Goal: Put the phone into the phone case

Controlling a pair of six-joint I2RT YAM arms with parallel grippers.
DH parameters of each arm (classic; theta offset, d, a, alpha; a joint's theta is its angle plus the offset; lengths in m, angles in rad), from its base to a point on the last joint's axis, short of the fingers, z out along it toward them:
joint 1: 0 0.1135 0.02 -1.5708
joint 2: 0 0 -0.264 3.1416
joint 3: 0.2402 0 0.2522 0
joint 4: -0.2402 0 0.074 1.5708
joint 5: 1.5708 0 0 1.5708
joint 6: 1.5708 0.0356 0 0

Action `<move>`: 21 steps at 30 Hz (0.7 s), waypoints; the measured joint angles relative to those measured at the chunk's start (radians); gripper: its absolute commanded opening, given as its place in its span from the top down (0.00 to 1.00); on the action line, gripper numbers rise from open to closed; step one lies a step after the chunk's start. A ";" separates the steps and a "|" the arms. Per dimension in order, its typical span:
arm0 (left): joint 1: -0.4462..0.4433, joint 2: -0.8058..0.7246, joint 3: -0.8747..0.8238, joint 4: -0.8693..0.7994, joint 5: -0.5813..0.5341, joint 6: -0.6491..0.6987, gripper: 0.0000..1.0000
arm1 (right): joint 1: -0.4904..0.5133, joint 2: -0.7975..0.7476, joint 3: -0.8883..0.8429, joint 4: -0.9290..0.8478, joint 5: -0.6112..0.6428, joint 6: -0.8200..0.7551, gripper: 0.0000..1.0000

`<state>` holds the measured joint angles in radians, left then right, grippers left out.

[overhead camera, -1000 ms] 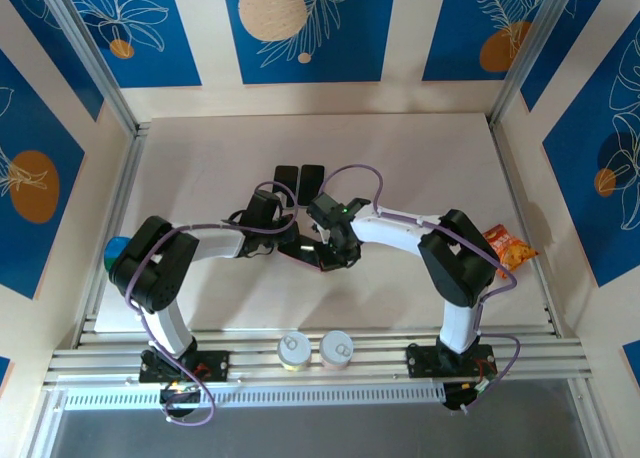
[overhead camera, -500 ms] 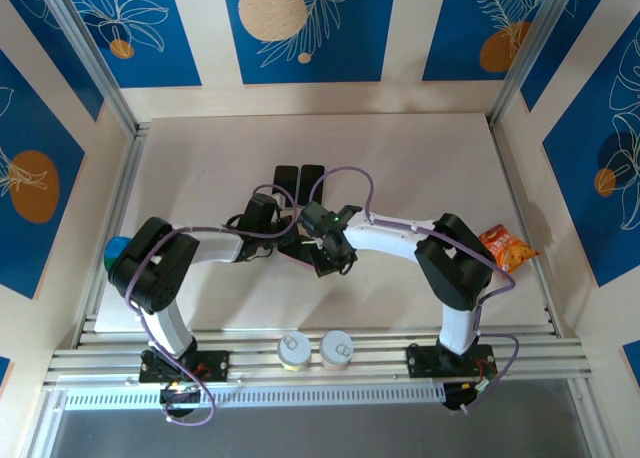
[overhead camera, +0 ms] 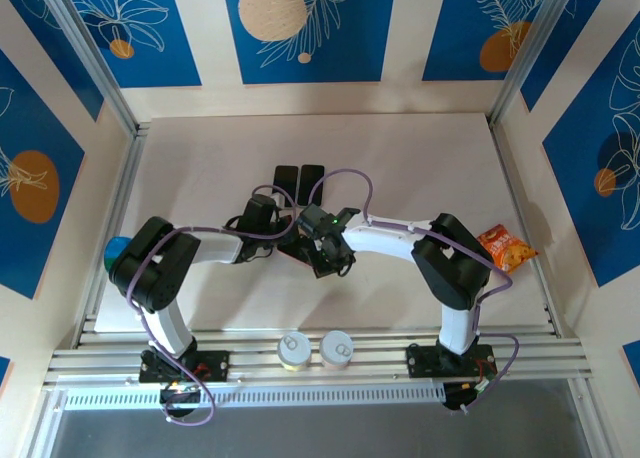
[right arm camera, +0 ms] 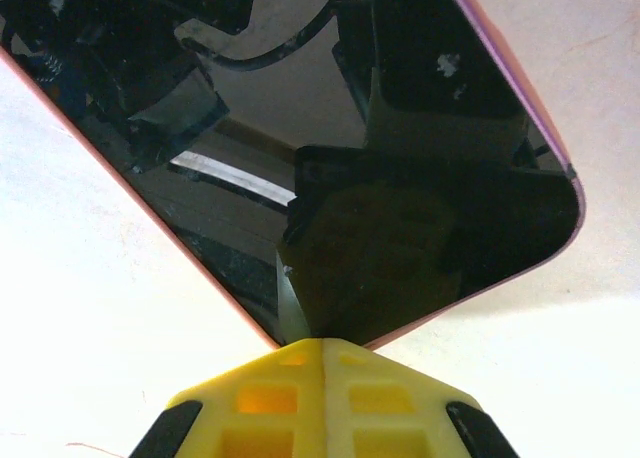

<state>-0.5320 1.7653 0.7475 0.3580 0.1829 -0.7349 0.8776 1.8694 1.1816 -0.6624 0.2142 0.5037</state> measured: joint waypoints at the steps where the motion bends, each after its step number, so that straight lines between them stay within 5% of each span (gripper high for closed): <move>1: 0.000 -0.001 -0.001 0.000 0.000 0.000 1.00 | -0.002 -0.003 -0.002 0.002 -0.001 0.000 1.00; 13: 0.000 -0.065 -0.001 -0.120 -0.025 0.002 1.00 | -0.144 -0.079 -0.034 0.019 -0.186 -0.006 1.00; 21: 0.000 -0.155 -0.001 -0.259 -0.057 0.005 1.00 | -0.226 -0.128 0.016 0.002 -0.193 -0.040 1.00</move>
<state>-0.5316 1.6100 0.7467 0.0994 0.1257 -0.7296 0.6518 1.7412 1.1973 -0.6601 0.0212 0.4641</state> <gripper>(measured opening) 0.043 0.047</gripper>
